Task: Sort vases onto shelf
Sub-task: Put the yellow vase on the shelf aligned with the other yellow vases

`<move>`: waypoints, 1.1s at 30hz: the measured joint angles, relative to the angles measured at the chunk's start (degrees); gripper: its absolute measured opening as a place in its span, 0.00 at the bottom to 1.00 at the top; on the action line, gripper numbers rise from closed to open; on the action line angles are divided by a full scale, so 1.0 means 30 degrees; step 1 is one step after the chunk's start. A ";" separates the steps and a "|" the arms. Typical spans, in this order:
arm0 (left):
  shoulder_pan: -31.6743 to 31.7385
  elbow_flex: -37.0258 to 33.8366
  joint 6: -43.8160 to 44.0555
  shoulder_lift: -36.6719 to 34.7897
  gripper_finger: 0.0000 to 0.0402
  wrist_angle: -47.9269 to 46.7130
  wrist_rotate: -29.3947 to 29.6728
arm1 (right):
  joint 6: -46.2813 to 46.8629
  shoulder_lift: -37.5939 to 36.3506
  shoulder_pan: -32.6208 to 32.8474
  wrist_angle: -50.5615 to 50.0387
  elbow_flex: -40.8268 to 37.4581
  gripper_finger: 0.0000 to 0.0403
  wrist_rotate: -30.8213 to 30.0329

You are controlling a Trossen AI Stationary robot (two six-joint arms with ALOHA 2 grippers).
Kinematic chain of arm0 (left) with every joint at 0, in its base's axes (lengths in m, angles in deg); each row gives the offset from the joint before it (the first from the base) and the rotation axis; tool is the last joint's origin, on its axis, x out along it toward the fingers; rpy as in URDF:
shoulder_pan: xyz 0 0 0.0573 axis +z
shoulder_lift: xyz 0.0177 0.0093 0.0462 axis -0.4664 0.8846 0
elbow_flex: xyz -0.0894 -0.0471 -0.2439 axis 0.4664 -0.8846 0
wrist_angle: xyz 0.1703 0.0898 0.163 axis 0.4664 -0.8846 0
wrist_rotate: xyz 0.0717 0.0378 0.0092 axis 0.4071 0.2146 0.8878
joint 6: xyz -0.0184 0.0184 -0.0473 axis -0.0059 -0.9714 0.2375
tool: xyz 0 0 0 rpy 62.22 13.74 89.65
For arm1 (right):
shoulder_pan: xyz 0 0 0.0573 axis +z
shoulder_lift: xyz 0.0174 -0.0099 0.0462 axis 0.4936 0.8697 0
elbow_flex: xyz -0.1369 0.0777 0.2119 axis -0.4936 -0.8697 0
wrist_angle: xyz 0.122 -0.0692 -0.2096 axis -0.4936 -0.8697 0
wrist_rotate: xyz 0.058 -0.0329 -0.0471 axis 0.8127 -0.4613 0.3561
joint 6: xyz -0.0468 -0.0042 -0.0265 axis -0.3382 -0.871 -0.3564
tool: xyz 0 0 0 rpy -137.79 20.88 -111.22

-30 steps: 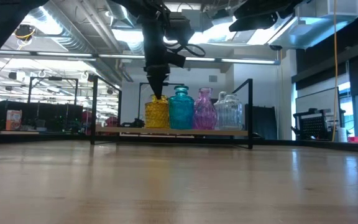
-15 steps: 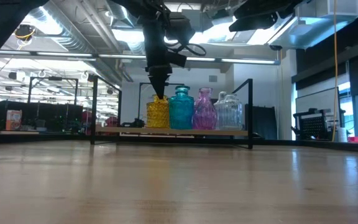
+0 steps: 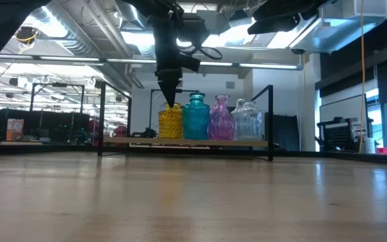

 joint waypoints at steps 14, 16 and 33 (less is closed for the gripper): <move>-0.0663 0.0000 0.0180 -0.4240 0.40 0.0058 -0.0368 | -0.0006 0.0002 0.0000 0.0015 0.0000 0.83 -0.0007; -0.0915 0.0000 0.0483 -0.5087 0.40 0.0050 -0.1122 | -0.0006 0.0007 0.0000 0.0018 0.0000 0.83 -0.0003; -0.4817 -1.5330 0.3058 -1.5027 0.40 1.0664 -0.2000 | -0.0011 0.0007 0.0000 0.0342 0.0000 0.83 0.0041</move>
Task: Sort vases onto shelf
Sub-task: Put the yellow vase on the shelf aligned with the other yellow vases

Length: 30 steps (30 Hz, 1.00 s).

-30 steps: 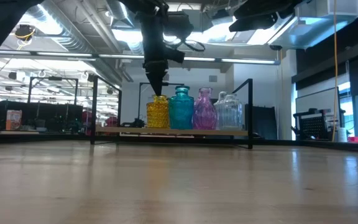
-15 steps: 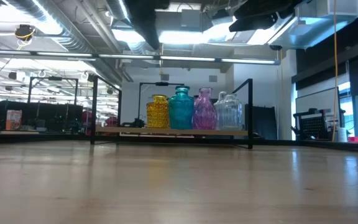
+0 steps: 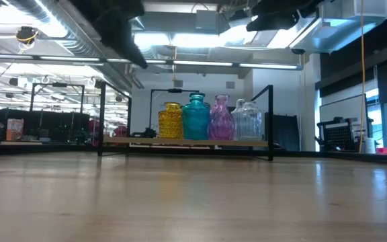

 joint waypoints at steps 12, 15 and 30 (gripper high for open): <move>-0.3682 -0.9319 -0.1593 -0.2050 0.40 1.2067 -0.0585 | 0.0910 0.0000 0.0022 0.0498 0.0085 0.83 0.0156; -0.4302 -0.9914 -0.1637 -0.2050 0.40 1.2868 -0.0663 | 0.2047 0.0000 0.0337 -0.0099 0.0736 0.83 0.0241; -0.8270 -1.0960 0.1995 -0.1970 0.40 1.3131 -0.1146 | 0.8486 0.0471 0.6969 -0.1116 0.1574 0.83 -0.1244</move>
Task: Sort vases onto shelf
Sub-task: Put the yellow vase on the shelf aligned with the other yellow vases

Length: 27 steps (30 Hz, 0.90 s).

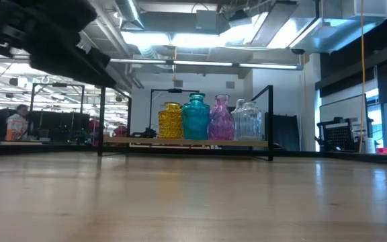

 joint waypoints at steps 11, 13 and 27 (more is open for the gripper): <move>-0.1958 -0.0682 0.1024 0.0007 0.40 0.1646 0.0339 | 0.3691 0.3889 0.2175 -0.6828 0.5083 0.83 -0.0946; -0.2107 -0.0682 0.1036 0.0007 0.40 0.1646 0.0655 | 0.5798 0.4355 0.2170 -0.9086 0.6218 0.83 -0.0289; -0.2177 -0.0682 0.0898 0.0007 0.40 0.1632 0.1015 | 2.5996 0.5255 0.5726 -1.8196 0.6688 0.82 0.3854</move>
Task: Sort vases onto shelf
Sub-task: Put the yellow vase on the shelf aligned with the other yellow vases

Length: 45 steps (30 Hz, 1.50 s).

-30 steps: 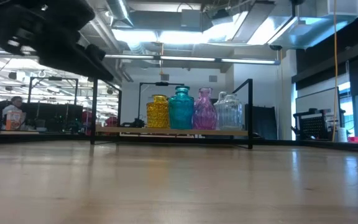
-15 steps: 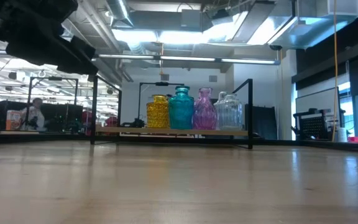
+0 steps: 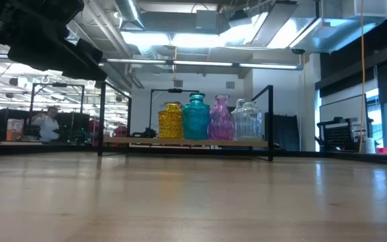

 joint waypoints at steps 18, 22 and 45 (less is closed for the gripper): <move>0.0000 0.0000 -0.1231 0.0000 0.40 -0.0104 0.0007 | 0.8948 0.2680 0.3144 0.0825 0.0000 0.78 0.6395; 0.0000 0.0000 -0.1538 0.0000 0.40 -0.0123 0.0004 | 0.9379 0.3059 0.3144 0.1202 0.0000 0.73 0.8022; 0.0000 0.0000 -0.1588 0.0000 0.40 -0.0146 0.0003 | 0.8232 0.4146 0.1767 0.0799 -0.0015 0.66 1.1947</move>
